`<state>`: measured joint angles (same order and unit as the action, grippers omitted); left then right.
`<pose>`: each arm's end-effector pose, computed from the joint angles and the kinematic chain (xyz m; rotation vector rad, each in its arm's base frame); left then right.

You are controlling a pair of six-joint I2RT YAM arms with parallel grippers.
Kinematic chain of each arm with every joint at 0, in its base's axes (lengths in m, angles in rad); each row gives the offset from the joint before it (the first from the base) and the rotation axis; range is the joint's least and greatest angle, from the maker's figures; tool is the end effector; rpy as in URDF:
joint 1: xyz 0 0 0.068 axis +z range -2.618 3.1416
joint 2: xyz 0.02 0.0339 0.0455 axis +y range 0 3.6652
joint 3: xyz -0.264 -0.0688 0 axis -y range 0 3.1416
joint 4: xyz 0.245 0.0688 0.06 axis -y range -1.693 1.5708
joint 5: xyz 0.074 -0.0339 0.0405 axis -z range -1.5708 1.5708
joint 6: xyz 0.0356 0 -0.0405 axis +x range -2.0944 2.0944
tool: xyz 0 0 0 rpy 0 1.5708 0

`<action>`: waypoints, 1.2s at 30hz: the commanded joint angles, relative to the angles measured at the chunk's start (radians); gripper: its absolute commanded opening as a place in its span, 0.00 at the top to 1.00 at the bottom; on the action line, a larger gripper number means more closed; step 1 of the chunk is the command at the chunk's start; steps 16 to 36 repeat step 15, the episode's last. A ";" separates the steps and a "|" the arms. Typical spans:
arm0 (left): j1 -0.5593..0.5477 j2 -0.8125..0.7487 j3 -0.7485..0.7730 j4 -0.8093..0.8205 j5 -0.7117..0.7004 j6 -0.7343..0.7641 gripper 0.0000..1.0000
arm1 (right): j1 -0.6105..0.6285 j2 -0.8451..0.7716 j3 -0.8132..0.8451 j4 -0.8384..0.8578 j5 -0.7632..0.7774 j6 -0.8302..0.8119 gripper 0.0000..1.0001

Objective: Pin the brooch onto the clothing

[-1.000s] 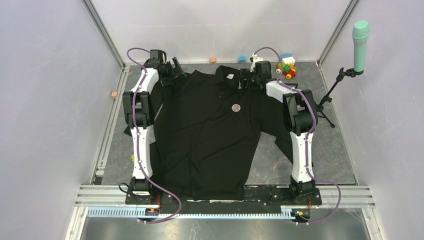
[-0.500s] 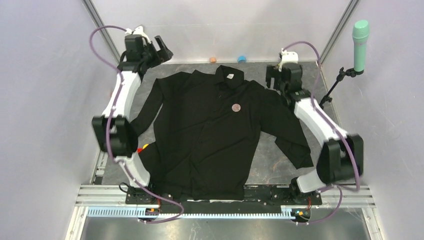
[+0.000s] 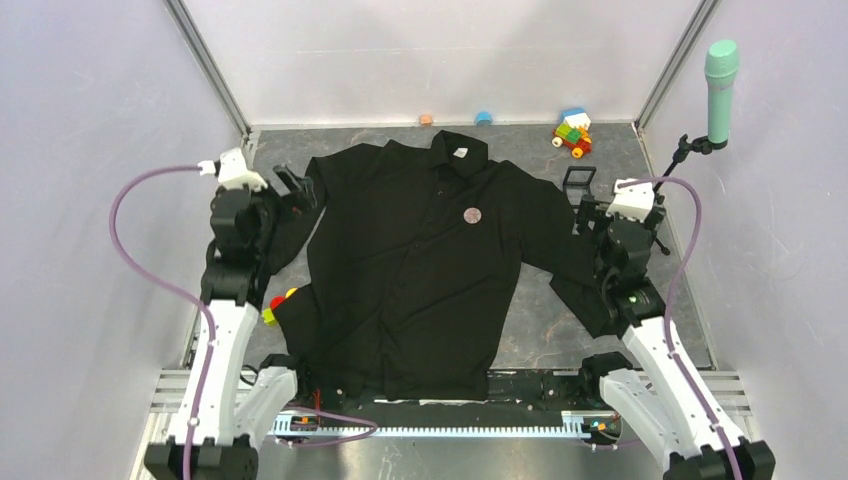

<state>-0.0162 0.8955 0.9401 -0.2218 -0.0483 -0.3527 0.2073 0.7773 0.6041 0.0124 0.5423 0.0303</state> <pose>0.2049 -0.0016 0.3711 -0.3285 1.7222 -0.2274 0.1864 0.0204 0.2988 0.2460 1.6993 -0.2927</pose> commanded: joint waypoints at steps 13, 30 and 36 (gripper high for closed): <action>-0.004 -0.270 -0.103 -0.160 -0.094 0.042 0.00 | 0.003 -0.169 -0.128 0.041 -0.020 -0.022 0.02; -0.004 -0.276 -0.101 -0.164 -0.098 0.040 0.00 | 0.003 -0.174 -0.133 0.053 -0.039 -0.022 0.02; -0.004 -0.276 -0.101 -0.164 -0.098 0.040 0.00 | 0.003 -0.174 -0.133 0.053 -0.039 -0.022 0.02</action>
